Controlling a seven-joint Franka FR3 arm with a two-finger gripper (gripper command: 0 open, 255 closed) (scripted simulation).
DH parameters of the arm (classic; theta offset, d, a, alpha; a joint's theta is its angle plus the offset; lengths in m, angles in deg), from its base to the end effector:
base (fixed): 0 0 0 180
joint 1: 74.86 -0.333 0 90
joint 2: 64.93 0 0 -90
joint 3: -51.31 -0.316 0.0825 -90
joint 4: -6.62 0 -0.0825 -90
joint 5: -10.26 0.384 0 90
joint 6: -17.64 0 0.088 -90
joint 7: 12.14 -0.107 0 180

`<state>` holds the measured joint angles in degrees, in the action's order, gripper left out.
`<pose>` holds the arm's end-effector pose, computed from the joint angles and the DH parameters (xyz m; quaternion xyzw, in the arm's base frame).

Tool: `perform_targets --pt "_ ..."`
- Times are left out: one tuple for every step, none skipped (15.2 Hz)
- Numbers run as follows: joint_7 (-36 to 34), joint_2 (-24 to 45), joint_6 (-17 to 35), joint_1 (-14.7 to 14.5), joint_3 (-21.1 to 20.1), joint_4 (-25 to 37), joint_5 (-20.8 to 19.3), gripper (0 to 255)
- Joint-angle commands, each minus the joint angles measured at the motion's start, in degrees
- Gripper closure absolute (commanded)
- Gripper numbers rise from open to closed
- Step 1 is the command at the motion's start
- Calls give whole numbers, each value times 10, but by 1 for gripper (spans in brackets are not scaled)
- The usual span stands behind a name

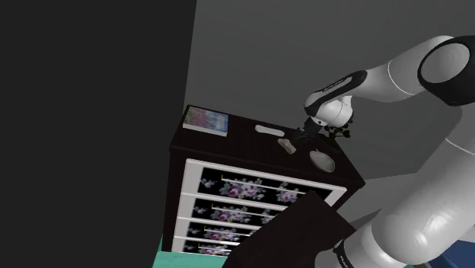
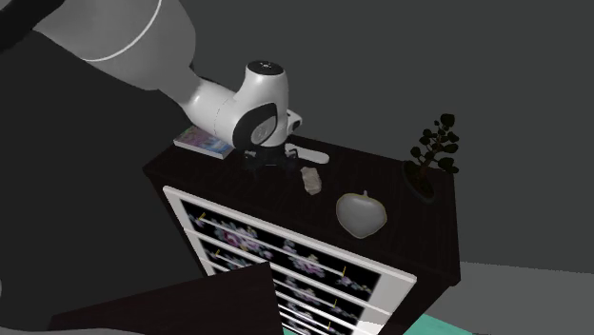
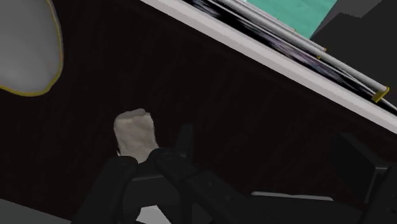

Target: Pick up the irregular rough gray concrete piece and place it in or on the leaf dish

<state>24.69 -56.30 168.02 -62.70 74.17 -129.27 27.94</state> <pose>0.4189 -0.3037 0.2767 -0.9906 0.1097 -0.0806 0.0092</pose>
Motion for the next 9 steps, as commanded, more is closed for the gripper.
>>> perform_targets --pt "31 40 13 16 -5 27 40 0" --pt "47 62 19 27 -10 42 60 0" --pt "61 83 24 38 -15 57 78 0" --pt "74 104 29 50 -22 73 95 0" --pt "86 124 33 63 -29 90 111 0" --pt "97 144 36 76 -36 107 125 0" --pt "106 164 40 88 -42 124 138 0" --pt "115 184 43 101 -49 142 150 0" --pt "122 203 45 113 -55 161 160 0"
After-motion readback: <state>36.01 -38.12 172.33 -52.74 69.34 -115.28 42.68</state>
